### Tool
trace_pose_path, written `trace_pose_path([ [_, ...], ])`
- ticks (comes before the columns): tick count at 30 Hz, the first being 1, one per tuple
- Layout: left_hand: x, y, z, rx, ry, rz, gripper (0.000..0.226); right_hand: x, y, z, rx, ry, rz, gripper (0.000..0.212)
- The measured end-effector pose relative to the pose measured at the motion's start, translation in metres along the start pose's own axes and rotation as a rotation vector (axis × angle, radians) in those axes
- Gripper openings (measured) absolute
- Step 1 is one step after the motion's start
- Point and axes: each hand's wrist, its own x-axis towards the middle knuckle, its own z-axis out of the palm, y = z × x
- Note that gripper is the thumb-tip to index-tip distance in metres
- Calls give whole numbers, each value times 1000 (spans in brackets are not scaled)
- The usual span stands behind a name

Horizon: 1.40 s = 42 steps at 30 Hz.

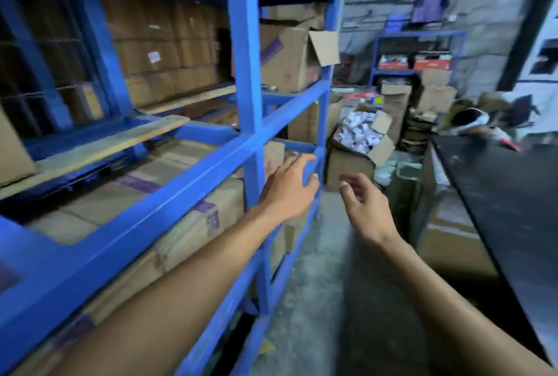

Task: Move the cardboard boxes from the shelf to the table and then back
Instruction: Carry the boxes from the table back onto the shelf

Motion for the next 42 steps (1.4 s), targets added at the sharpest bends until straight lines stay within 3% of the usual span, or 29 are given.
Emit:
trace_pose_path([
  [4,-15,93,91,-207,-181,49,40,-68,47,-109,-84,157,252,28],
  [9,-59,209,168,-446,-366,122,41,-156,64,-220,-120,403,431,28],
  [12,-88,269,199,-556,-487,161,41,-203,61,-269,-143,535,467,27],
  [17,-97,343,239,-659,-596,241,54,-252,46,-338,-196,847,379,16],
  [20,-79,380,258,-681,-651,265,58,-260,48,-374,-267,1038,359,22],
  [23,-52,411,276,-702,-654,289,59,-260,53,-405,-400,1223,466,33],
  [25,-31,430,290,-704,-659,302,58,-253,57,-420,-434,1225,520,37],
  [29,14,458,314,-719,-732,344,56,-229,77,-433,-450,1068,622,49],
  [35,48,477,348,-643,-866,533,51,-222,101,-444,-511,1083,582,35],
  [38,42,479,344,-574,-859,646,51,-242,93,-455,-517,1103,556,32],
  [42,28,489,315,-369,-1003,806,61,-271,67,-487,-472,1131,657,24],
])
